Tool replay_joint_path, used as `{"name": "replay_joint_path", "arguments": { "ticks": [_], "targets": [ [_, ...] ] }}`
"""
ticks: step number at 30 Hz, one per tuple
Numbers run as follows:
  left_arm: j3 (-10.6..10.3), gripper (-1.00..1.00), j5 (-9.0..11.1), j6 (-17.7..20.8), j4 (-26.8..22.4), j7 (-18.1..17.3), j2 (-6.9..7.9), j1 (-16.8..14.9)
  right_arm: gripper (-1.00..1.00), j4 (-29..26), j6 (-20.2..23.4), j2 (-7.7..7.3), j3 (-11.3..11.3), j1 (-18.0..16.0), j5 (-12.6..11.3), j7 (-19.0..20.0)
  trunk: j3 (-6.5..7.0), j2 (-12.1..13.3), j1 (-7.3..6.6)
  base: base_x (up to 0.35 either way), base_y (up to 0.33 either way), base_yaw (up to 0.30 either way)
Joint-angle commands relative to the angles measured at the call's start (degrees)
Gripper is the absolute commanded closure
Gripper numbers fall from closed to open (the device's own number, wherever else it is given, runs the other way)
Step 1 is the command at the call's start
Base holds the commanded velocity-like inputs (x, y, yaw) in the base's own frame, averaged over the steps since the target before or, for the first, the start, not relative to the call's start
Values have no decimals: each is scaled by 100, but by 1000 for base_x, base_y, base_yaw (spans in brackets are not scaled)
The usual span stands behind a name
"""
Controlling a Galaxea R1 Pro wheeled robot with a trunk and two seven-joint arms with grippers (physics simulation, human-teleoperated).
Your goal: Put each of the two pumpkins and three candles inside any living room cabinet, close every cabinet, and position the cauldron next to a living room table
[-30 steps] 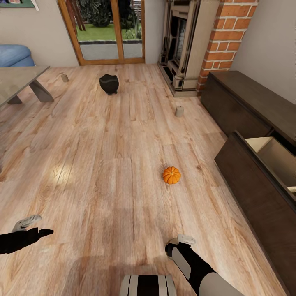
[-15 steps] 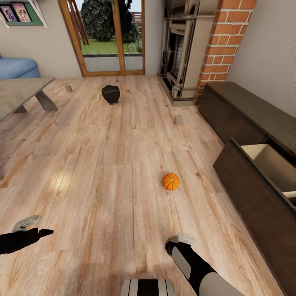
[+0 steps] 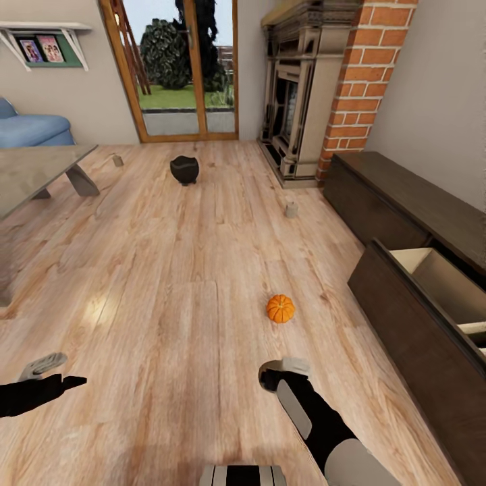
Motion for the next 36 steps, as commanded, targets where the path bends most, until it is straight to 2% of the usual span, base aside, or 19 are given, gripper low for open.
{"name": "replay_joint_path", "arguments": {
  "ticks": [1, 9, 15, 21, 28, 36],
  "targets": [
    [3, -100, -2, -2, 0, 1, 2, 1, 100, -78, 95, 5, -6, 4, -7, -9, 22, 2, -2, 0, 0, 0],
    [5, -100, -7, -5, 7, 9, 4, 1, 100, -211, 247, 23, -3, 5, -44, -16, 199, 13, -22, 0, 0, 0],
    [14, -100, -38, 9, 31, 9, 66, 1, 100, -227, 589, 61, -7, 5, -35, -26, 332, 21, -38, 0, 0, 0],
    [14, -100, -74, 10, 33, 11, 130, 1, 100, -230, 641, 76, -8, 5, -79, -118, 465, 29, -53, 0, 0, 0],
    [14, -100, -149, 10, 42, 15, 153, 1, 100, -233, 647, 76, -8, 5, -97, -442, 614, 38, -71, 0, 0, 0],
    [7, -100, -180, 5, 93, 11, 237, 1, 100, -250, 647, 76, -8, 5, -103, -488, 746, 49, -92, 0, 0, 0]
  ]
}}
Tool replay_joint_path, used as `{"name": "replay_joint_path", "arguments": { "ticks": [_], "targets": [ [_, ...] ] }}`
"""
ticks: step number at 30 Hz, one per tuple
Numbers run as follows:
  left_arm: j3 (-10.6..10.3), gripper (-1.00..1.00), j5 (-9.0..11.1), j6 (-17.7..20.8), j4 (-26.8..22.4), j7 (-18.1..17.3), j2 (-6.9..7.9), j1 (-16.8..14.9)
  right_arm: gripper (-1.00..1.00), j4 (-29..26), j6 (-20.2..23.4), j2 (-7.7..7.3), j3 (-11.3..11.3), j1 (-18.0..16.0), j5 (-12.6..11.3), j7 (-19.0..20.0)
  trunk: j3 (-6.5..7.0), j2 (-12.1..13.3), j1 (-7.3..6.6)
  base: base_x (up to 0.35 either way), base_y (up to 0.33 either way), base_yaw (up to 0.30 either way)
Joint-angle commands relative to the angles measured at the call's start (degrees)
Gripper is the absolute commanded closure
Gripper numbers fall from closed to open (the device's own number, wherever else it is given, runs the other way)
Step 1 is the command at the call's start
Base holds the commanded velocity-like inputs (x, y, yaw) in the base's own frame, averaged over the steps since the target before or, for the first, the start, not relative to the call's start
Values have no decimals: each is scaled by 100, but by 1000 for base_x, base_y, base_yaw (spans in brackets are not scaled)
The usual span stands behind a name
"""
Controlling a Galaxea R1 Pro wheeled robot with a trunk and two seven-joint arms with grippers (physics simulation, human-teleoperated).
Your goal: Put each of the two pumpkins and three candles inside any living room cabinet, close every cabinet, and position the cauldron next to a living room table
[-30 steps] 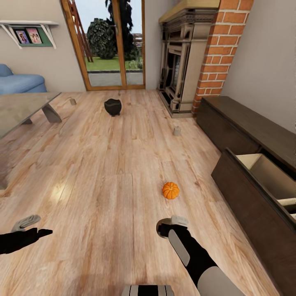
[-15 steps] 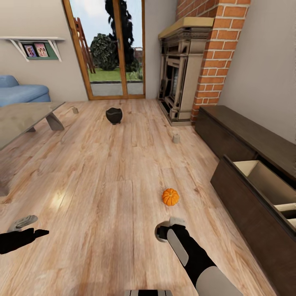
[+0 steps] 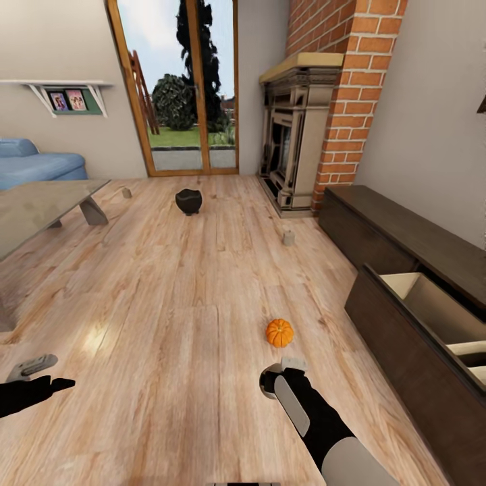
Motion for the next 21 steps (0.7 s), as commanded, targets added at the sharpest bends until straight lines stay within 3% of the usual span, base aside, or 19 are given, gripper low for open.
{"name": "replay_joint_path", "arguments": {
  "ticks": [1, 14, 21],
  "targets": [
    [0, -100, -1, 0, 1, 0, 1, 0, 100, 0, 2, 0, 0, 0, -2, 2, 15, 2, -2, 0, 0, 0],
    [-2, -100, -17, -30, 2, -2, -53, 0, 100, 0, -25, 0, -9, 0, 6, 6, 11, 3, -5, 0, 4, 0],
    [-2, -100, -13, -35, 2, -5, -57, 0, 100, 0, -32, 0, -9, 0, 6, 6, 10, 3, -5, 0, 230, -1]
  ]
}}
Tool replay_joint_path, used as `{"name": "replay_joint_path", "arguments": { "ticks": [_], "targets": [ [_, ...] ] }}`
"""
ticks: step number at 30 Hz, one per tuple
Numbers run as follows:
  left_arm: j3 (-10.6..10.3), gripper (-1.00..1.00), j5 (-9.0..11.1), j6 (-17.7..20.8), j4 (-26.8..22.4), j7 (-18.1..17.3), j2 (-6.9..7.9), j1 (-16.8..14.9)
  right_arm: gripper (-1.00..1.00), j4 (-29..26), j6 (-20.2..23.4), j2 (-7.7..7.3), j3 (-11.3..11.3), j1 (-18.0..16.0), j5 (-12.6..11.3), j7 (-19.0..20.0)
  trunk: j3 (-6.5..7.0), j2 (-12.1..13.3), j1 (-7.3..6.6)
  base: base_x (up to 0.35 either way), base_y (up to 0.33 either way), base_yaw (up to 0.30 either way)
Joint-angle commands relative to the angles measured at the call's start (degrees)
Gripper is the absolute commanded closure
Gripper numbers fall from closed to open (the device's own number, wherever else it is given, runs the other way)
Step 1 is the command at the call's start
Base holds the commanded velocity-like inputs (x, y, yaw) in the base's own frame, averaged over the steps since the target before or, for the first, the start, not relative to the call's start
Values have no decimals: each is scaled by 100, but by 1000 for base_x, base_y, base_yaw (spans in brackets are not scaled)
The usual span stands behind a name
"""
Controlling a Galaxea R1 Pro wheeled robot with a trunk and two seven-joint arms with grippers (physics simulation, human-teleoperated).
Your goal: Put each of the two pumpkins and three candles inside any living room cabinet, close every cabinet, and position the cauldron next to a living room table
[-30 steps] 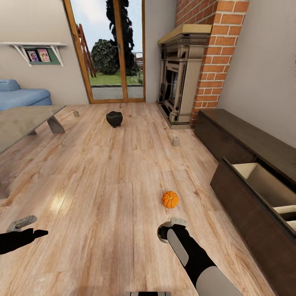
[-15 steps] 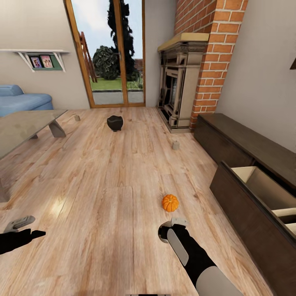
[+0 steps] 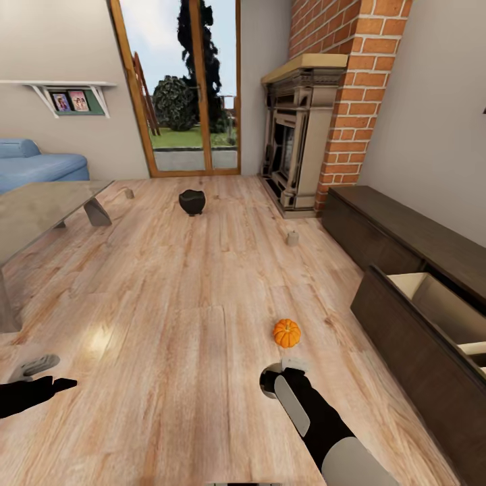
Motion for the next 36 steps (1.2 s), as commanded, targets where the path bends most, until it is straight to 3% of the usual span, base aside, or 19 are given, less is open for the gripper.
{"name": "replay_joint_path", "arguments": {
  "ticks": [1, 16, 36],
  "targets": [
    [0, -100, 1, 0, 0, 0, 0, 0, 100, 0, -2, 0, 0, 0, 1, 3, -1, 0, 0, 0, 302, -26],
    [0, -100, -6, -2, 0, -1, 0, 0, 100, 25, -9, 0, 7, 0, 6, 1, -87, 0, 0, 151, 294, -149],
    [4, -100, -15, -2, 0, 0, 1, 0, 100, 17, -20, 0, 18, 0, 27, 0, -94, 0, 0, 272, 201, -7]
  ]
}}
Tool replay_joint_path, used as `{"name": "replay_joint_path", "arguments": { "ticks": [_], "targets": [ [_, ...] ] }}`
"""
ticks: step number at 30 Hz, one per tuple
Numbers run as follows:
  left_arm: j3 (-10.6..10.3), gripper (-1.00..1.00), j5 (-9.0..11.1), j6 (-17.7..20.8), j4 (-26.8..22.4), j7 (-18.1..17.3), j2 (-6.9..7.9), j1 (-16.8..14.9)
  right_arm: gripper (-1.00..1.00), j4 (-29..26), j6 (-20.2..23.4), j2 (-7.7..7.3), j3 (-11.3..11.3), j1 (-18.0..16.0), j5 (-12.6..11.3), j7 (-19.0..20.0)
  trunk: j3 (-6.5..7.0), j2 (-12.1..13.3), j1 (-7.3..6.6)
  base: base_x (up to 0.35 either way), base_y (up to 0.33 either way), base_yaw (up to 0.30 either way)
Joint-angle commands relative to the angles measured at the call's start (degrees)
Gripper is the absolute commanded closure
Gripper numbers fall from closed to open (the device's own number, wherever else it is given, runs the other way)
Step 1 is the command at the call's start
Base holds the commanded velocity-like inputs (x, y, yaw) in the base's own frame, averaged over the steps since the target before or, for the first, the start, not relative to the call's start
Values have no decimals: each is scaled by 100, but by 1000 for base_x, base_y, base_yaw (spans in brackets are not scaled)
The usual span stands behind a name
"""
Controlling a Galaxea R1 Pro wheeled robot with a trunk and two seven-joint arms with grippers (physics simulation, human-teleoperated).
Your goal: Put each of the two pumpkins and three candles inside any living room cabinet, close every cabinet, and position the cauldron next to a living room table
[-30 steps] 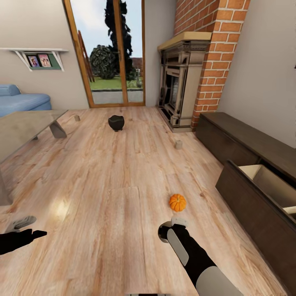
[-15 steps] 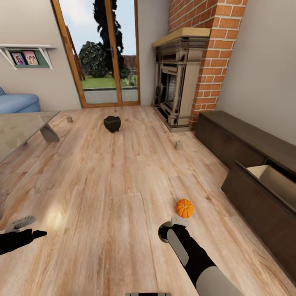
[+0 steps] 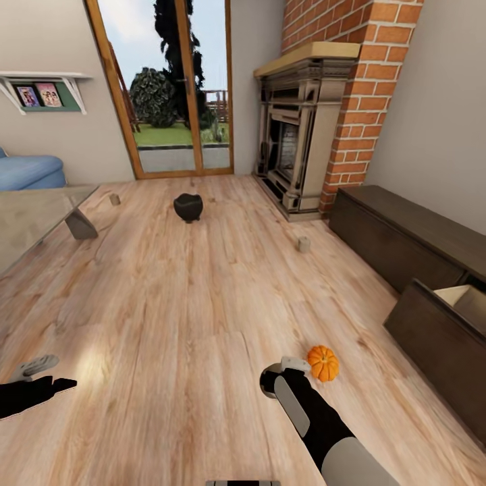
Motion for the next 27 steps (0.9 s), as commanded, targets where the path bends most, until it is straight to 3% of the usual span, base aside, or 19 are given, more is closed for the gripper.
{"name": "replay_joint_path", "arguments": {
  "ticks": [1, 13, 27],
  "targets": [
    [0, -100, 0, 0, 0, 0, -1, 0, 100, -1, -2, 0, 0, -1, 7, 4, 0, 0, 0, 289, 133, 0],
    [-4, -100, 1, 0, 0, -5, -1, 0, 100, -1, -2, 0, 0, -1, 7, 17, 0, 0, 0, 290, 43, 0],
    [-4, -100, 1, -4, 0, -1, -1, 0, 100, 2, -2, 0, 0, -1, 5, 34, 0, 0, 0, 236, 217, 0]
  ]
}}
